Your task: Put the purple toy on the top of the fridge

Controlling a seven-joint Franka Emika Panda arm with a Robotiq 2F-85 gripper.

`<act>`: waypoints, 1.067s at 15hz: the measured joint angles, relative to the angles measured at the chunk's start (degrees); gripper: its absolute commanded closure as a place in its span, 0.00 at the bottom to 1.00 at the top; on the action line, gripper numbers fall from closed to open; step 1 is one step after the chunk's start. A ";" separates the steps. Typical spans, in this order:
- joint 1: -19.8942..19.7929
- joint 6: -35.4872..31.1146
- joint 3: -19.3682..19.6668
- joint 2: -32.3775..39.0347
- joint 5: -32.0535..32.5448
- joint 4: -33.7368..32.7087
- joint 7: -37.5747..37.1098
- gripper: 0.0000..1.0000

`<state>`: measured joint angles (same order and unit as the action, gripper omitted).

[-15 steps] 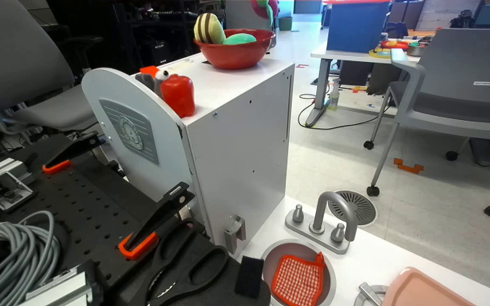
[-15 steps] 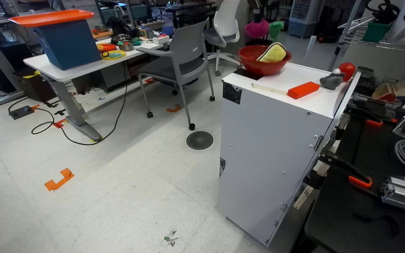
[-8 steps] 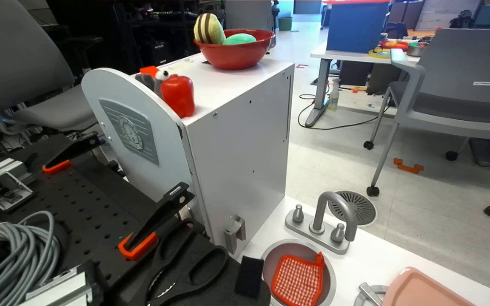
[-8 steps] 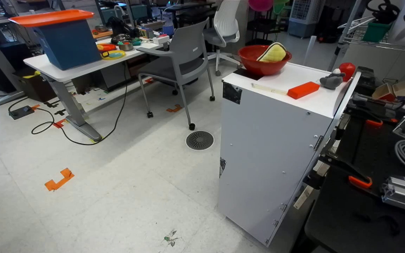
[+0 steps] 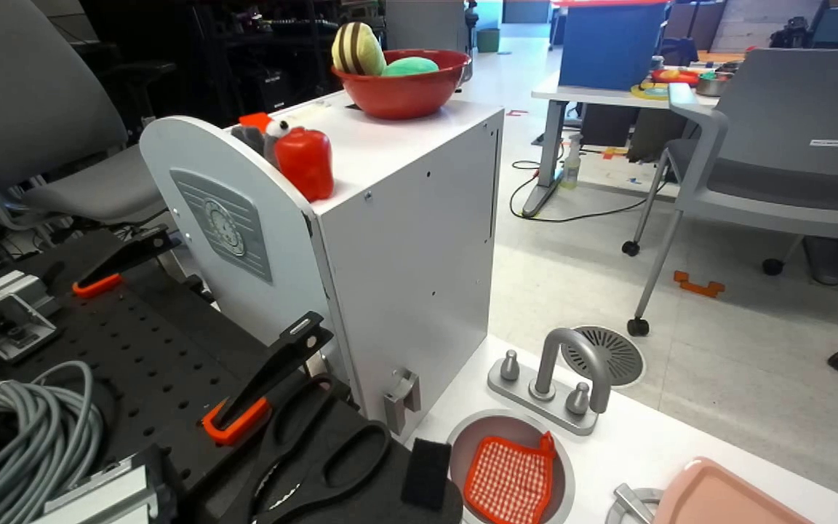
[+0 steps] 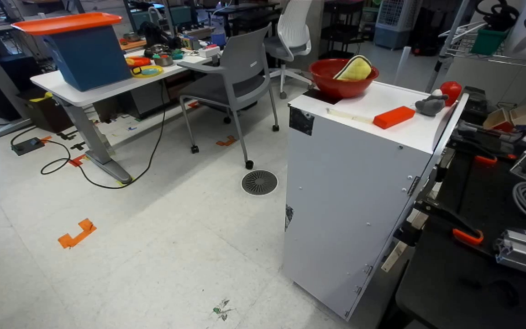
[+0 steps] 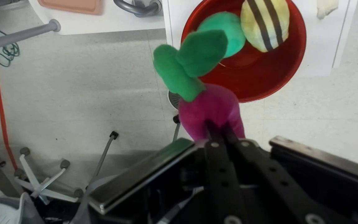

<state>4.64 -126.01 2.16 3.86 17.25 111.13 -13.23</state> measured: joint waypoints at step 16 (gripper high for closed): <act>-5.96 -17.06 0.03 -20.24 -12.52 24.69 -8.64 0.99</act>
<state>-1.31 -143.08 2.18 -16.39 4.72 135.82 -21.86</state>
